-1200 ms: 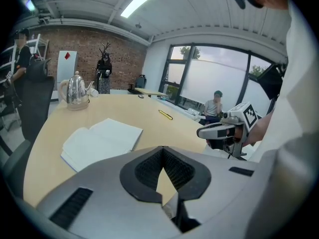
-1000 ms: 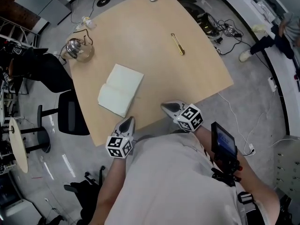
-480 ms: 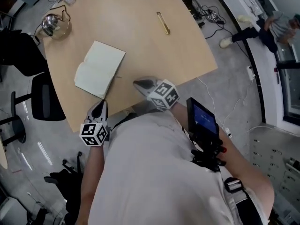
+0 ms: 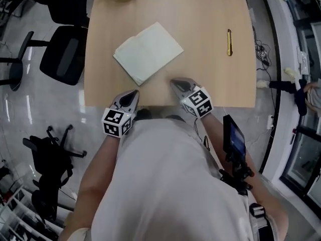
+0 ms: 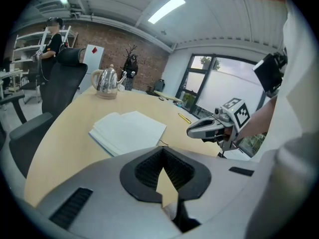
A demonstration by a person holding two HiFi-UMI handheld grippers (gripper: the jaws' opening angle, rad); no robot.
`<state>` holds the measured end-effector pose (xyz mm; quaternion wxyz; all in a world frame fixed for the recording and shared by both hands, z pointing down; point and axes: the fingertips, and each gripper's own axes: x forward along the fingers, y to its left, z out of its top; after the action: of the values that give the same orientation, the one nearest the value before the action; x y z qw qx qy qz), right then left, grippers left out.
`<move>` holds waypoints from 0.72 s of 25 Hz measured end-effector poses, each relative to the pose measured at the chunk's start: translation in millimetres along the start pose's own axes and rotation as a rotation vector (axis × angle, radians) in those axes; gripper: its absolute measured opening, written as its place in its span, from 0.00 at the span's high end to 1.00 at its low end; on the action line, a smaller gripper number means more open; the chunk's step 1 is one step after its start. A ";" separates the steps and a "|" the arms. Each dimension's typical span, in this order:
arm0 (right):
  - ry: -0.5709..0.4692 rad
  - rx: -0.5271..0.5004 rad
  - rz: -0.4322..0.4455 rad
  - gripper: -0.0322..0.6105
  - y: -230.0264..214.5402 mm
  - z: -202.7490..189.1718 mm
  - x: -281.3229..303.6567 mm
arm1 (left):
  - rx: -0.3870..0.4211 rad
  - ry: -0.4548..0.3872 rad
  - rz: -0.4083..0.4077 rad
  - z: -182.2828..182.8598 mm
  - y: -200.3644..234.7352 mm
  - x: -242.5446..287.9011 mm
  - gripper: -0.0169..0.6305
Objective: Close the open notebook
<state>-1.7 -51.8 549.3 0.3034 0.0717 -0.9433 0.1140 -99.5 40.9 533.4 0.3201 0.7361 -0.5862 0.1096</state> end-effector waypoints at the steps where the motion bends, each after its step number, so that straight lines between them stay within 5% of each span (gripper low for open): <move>1: 0.041 -0.096 -0.004 0.93 0.8 -0.1 4.2 | -0.003 -0.002 0.002 0.7 0.4 0.3 0.97; 5: 0.145 -0.444 0.041 0.93 9.9 3.4 25.0 | -0.021 -0.016 0.025 3.0 2.4 -0.4 0.97; 10: 0.171 -0.676 0.124 0.93 28.7 16.6 57.1 | -0.058 -0.050 0.073 4.3 10.9 -8.2 0.97; 14: 0.190 -0.750 0.202 0.93 54.4 16.1 69.8 | -0.093 -0.072 0.104 -0.6 5.1 -19.5 0.97; 18: 0.218 -0.677 0.226 0.83 69.3 14.9 82.7 | -0.128 -0.090 0.134 -6.7 3.1 -33.0 0.97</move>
<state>-90.9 5.7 574.3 0.3941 -0.1497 -0.8917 -0.1649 -110.5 70.7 521.9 0.3316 0.6775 -0.6538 0.0599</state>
